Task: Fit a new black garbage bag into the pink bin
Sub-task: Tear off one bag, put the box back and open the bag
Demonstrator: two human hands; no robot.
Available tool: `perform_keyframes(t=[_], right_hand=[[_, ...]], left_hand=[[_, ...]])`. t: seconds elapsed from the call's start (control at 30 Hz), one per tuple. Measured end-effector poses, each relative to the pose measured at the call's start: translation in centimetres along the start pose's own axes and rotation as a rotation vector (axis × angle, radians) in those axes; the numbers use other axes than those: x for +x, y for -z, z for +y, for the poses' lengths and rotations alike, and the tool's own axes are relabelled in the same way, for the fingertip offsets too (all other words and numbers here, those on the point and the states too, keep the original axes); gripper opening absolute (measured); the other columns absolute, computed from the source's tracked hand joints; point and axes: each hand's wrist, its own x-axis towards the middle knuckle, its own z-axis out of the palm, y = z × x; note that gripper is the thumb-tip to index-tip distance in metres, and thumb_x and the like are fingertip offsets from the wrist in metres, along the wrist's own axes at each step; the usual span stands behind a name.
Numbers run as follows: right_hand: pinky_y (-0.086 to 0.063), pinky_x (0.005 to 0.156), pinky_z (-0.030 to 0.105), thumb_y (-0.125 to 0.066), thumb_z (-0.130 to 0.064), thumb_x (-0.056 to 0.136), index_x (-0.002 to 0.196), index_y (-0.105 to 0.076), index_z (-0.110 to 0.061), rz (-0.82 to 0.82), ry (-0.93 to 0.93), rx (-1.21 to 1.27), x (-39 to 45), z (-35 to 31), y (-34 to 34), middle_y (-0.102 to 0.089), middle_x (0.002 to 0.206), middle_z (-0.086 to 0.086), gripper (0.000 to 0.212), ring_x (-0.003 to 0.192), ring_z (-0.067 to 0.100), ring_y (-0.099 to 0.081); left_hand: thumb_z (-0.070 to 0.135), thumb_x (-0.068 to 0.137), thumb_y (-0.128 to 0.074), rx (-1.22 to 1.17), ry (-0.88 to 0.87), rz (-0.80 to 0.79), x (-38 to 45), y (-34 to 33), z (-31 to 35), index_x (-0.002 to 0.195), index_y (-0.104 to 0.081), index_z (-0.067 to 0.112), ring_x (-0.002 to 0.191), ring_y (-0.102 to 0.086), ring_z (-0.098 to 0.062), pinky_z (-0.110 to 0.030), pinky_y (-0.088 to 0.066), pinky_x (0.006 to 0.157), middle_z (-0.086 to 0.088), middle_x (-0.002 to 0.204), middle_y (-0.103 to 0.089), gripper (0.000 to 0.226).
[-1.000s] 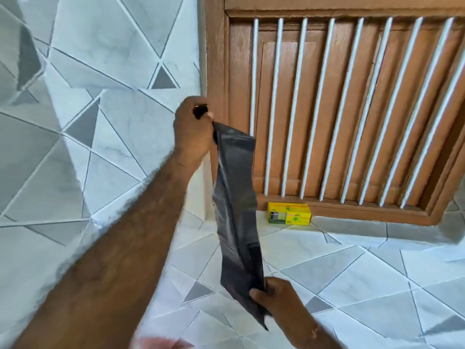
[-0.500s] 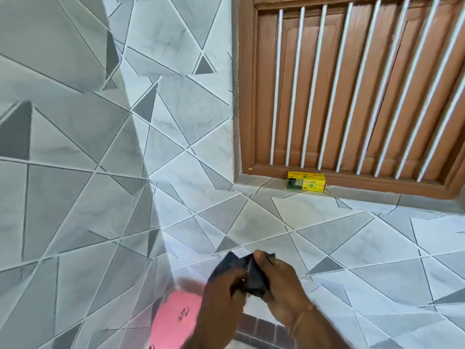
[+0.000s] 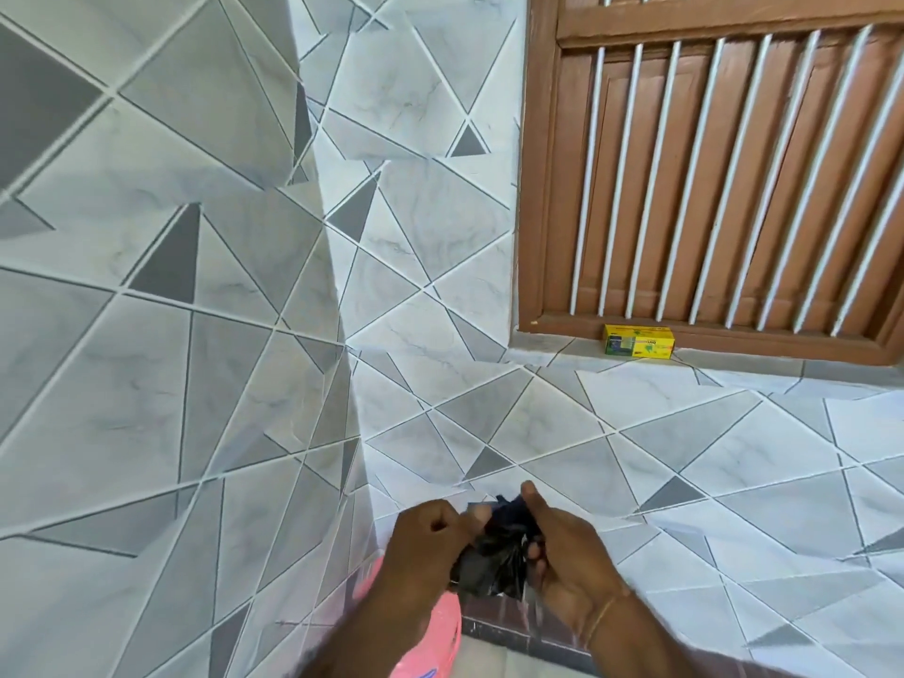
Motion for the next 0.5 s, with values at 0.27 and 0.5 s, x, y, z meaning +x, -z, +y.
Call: perform_keyframes(t=[0.27,0.5], right_hand=[[-0.035,0.042,0.022,-0.071,-0.027,0.074,0.061,-0.056,-0.008,0.097,0.101,-0.699,-3.9,4.2,0.4,-0.049,0.043,-0.001,0.027,0.036,0.01,-0.044],[-0.051,0.061,0.02,-0.083,-0.039,0.064,0.085,-0.072,-0.022,-0.038,0.518,-0.811,-7.2,0.6,-4.8,-0.073,0.075,-0.003,0.029,0.073,0.013,-0.069]], left_hand=[[-0.007,0.091,-0.051,-0.748,0.106,0.142,0.9,7.6,0.2,0.103,-0.064,-0.005,0.086,-0.064,-0.035,-0.036,-0.056,0.069,-0.022,0.099,-0.068,0.017],[-0.006,0.069,-0.077,-0.563,0.016,0.188,0.0,5.9,1.5,0.066,-0.066,0.008,0.063,-0.062,-0.029,-0.035,-0.054,0.065,-0.017,0.068,-0.066,0.018]])
